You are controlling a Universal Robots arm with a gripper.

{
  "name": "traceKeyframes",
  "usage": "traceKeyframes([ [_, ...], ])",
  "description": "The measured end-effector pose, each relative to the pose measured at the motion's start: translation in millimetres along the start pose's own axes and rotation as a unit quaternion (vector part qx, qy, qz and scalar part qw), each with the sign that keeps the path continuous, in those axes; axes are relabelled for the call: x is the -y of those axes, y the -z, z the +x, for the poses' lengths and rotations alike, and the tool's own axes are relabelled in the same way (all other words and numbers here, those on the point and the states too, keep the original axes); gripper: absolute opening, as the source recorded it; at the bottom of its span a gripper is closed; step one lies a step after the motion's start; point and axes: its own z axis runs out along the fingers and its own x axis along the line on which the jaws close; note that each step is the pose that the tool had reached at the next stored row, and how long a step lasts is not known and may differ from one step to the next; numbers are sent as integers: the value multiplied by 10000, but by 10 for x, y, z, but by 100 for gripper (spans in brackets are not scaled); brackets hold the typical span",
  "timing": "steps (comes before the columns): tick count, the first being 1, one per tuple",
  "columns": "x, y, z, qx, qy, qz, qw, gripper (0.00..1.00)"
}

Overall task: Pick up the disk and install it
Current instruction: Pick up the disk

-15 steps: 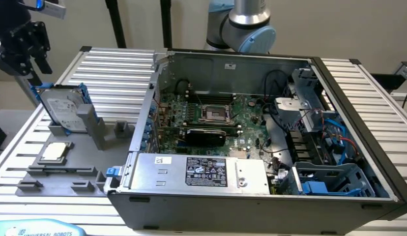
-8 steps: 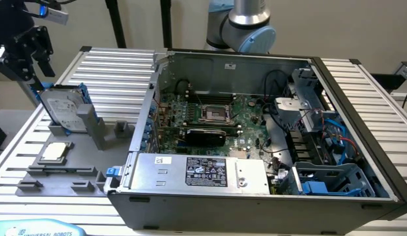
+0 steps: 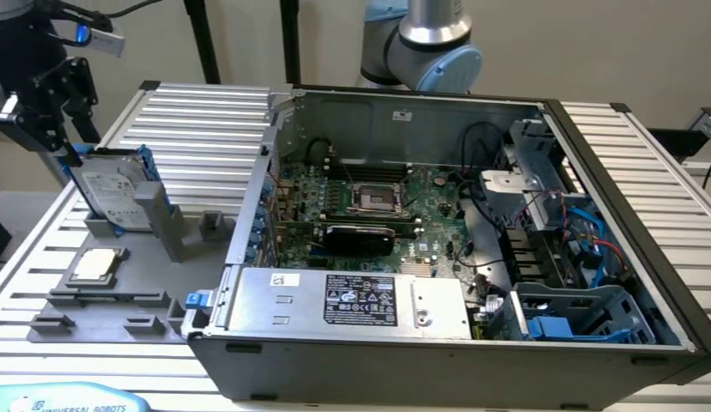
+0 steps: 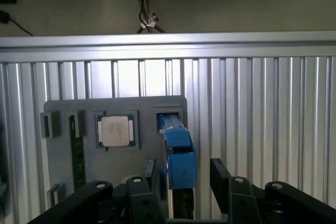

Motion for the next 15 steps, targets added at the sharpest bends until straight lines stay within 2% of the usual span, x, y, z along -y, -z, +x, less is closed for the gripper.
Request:
traceKeyframes([
  [7, 0, -127, 2, 0, 6, 11, 10000, 54],
  [15, -45, -263, 6, 3, 59, 83, 9999, 54],
])
